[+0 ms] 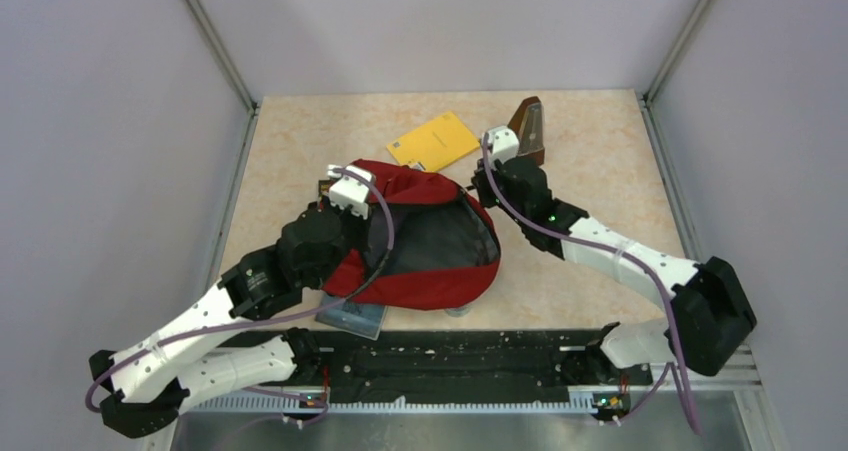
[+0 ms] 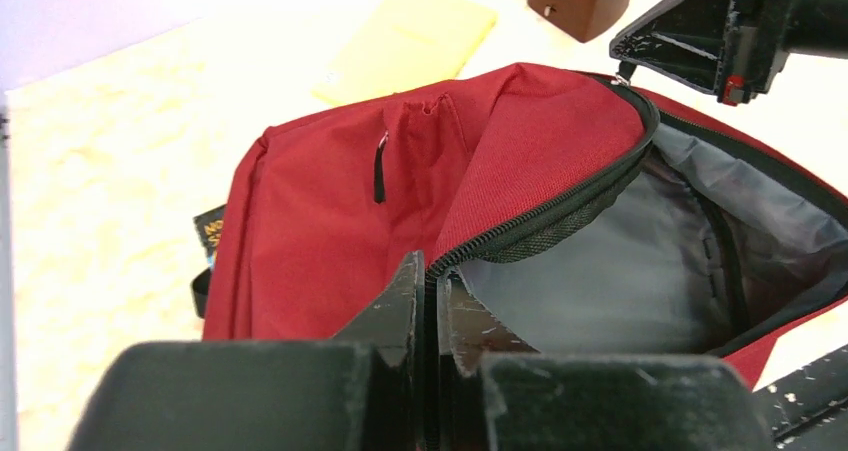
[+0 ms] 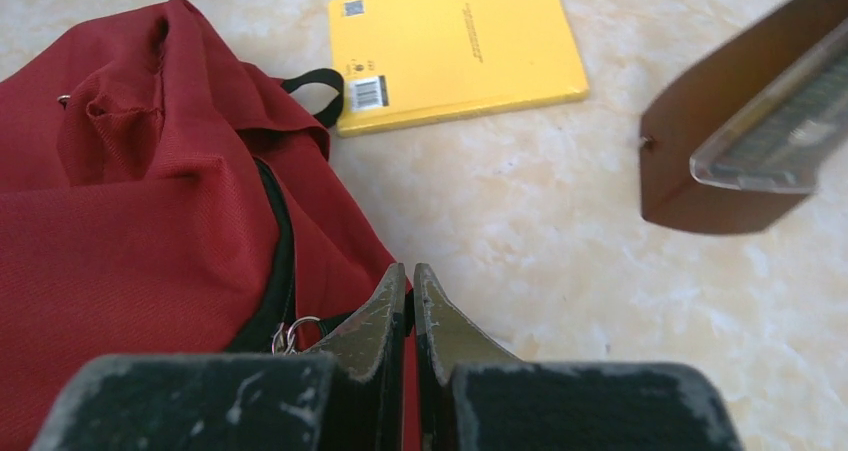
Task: Pack the student bag
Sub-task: Unzip the student bag at the center of the board.
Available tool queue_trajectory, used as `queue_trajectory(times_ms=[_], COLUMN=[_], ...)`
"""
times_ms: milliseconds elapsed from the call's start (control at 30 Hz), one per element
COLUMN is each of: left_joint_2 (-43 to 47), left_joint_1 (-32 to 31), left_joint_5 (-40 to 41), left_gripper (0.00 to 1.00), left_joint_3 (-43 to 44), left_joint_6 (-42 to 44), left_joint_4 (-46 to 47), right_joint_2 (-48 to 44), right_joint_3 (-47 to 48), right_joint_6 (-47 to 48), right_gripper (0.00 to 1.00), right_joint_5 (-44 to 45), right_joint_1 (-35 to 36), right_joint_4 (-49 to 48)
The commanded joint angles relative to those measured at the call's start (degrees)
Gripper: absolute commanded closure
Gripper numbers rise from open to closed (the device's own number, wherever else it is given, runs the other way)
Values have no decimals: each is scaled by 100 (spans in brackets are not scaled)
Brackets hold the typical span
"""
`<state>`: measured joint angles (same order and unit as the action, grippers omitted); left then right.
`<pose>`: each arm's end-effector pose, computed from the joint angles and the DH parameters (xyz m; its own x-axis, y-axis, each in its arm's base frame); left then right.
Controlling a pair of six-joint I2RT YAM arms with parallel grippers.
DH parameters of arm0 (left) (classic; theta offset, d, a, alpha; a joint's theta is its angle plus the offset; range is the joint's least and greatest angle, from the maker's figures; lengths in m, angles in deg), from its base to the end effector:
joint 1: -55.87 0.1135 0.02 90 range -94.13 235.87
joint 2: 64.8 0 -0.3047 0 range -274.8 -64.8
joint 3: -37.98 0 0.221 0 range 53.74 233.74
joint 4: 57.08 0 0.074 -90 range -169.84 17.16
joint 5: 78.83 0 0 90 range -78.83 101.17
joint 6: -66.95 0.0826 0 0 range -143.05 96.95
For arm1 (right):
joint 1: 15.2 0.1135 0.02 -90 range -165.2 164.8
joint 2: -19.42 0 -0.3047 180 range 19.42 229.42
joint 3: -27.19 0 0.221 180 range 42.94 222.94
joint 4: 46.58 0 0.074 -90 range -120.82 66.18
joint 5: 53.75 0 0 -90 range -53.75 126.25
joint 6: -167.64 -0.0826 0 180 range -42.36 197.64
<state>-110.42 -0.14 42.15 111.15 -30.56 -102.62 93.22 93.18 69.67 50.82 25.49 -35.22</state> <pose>0.1138 -0.0928 0.3888 -0.2283 0.1382 -0.9637 0.4108 0.9111 0.0333 0.2405 0.1794 0.3255 -0.3091 -0.0888 -0.9469 -0.4120 0.9099 0.0492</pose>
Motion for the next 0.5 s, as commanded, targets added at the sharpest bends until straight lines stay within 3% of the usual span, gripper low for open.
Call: queue_trajectory(times_ms=[0, 233, 467], left_joint_2=[461, 1623, 2095], left_joint_1=[46, 49, 46], left_joint_5=[792, 1618, 1410], left_gripper=[100, 100, 100], left_joint_3=[261, -500, -782], left_joint_6=[647, 1113, 1457], left_joint_4=[248, 1219, 1565], right_joint_2=[641, 1935, 3097], right_joint_3=[600, 1459, 2470], right_joint_6=[430, 378, 450], right_gripper=[100, 100, 100], right_joint_5=[-688, -1355, -1827], right_joint_1=[-214, -377, -377], right_joint_4=[-466, -859, -867])
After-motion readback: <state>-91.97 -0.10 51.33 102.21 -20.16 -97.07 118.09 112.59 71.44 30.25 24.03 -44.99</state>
